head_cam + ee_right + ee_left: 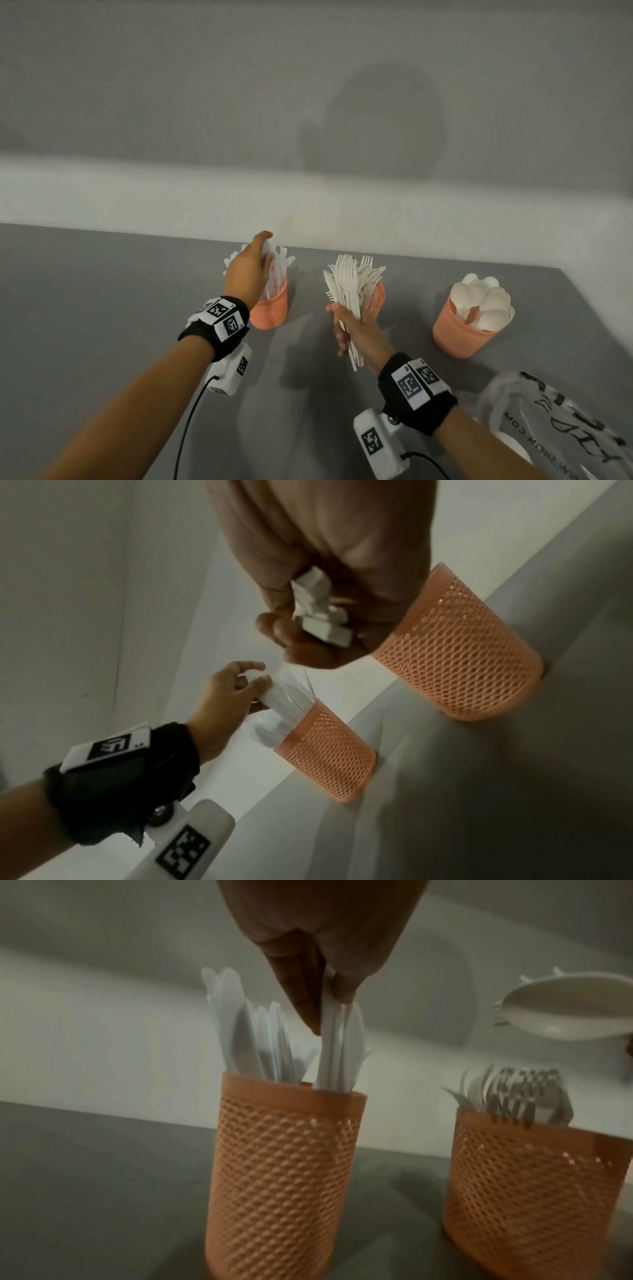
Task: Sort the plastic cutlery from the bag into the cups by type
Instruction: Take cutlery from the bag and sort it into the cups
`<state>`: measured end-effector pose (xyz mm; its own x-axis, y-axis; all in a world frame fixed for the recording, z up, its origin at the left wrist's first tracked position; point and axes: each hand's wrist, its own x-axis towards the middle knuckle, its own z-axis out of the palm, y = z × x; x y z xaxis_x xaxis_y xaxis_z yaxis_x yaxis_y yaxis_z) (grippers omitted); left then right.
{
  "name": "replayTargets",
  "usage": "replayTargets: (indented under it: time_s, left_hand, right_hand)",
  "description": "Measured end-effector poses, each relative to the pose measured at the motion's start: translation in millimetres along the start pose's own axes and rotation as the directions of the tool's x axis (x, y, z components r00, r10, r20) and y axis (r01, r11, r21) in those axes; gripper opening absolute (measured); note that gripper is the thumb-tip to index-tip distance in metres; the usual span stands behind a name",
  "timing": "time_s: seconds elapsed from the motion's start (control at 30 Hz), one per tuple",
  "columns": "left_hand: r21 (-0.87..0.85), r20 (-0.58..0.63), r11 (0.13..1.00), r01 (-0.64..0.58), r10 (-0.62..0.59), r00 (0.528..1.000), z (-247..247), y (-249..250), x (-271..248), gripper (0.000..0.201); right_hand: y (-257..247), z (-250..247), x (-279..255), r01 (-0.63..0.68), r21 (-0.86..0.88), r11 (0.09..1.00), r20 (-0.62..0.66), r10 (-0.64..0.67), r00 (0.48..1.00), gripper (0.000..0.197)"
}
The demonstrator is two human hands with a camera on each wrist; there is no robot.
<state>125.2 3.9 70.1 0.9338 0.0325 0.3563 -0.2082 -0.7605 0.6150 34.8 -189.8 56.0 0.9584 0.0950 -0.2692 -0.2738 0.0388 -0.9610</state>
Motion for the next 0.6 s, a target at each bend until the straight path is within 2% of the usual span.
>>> replayTargets:
  time_s: [0.07,0.13,0.2,0.3,0.37,0.4,0.47,0.53,0.57,0.6]
  left_hand:
    - [0.026,0.034,0.999,-0.025,0.024,0.999,6.0,-7.8,-2.5,0.031]
    - [0.142,0.067,0.977,-0.158,0.149,0.986,7.8,-10.6,-5.0,0.029]
    - [0.238,0.107,0.943,-0.232,0.212,0.971,9.2,-13.4,-6.2,0.036]
    - [0.32,0.078,0.925,-0.203,0.188,0.979,7.9,-8.9,-6.5,0.054]
    - [0.23,-0.014,0.953,-0.2,0.208,0.978,8.5,-0.3,-10.3,0.052]
    - [0.113,-0.047,0.975,-0.189,0.195,0.98,8.5,9.7,-14.2,0.049]
    - [-0.178,-0.019,0.98,-0.092,0.09,0.996,13.0,27.9,-23.7,0.044]
    - [-0.4,0.161,0.907,0.131,-0.072,0.984,17.9,45.3,-33.5,0.041]
    - [-0.5,0.296,0.821,0.274,-0.134,0.946,20.6,52.4,-38.5,0.036]
    - [-0.576,0.441,0.703,0.418,-0.164,0.883,23.1,58.6,-44.0,0.028]
  right_hand:
    - [-0.3,-1.1,-0.7,-0.012,-0.021,1.0,0.008,0.012,1.0,0.018]
    - [-1.2,-1.6,-1.8,-0.016,-0.024,1.0,0.026,0.017,1.0,0.02]
    - [-0.4,-1.3,-3.1,-0.015,-0.006,1.0,0.05,0.015,0.999,0.022]
    - [1.3,-0.8,-4.5,-0.033,0.055,0.998,0.078,0.028,0.997,0.022]
    - [1.4,-0.9,-5.5,-0.046,0.123,0.991,0.107,0.033,0.994,0.023]
    - [1.1,-0.9,-6.1,-0.054,0.156,0.986,0.125,0.034,0.992,0.024]
    - [-0.9,-1.8,-8.1,-0.074,0.2,0.977,0.152,0.044,0.987,0.025]
    - [-3.6,-3.1,-11.1,-0.105,0.227,0.968,0.175,0.065,0.982,0.025]
    - [-4.4,-4.1,-12.8,-0.123,0.239,0.963,0.186,0.079,0.979,0.026]
    - [-5.2,-5.4,-14.9,-0.138,0.247,0.959,0.194,0.091,0.977,0.027]
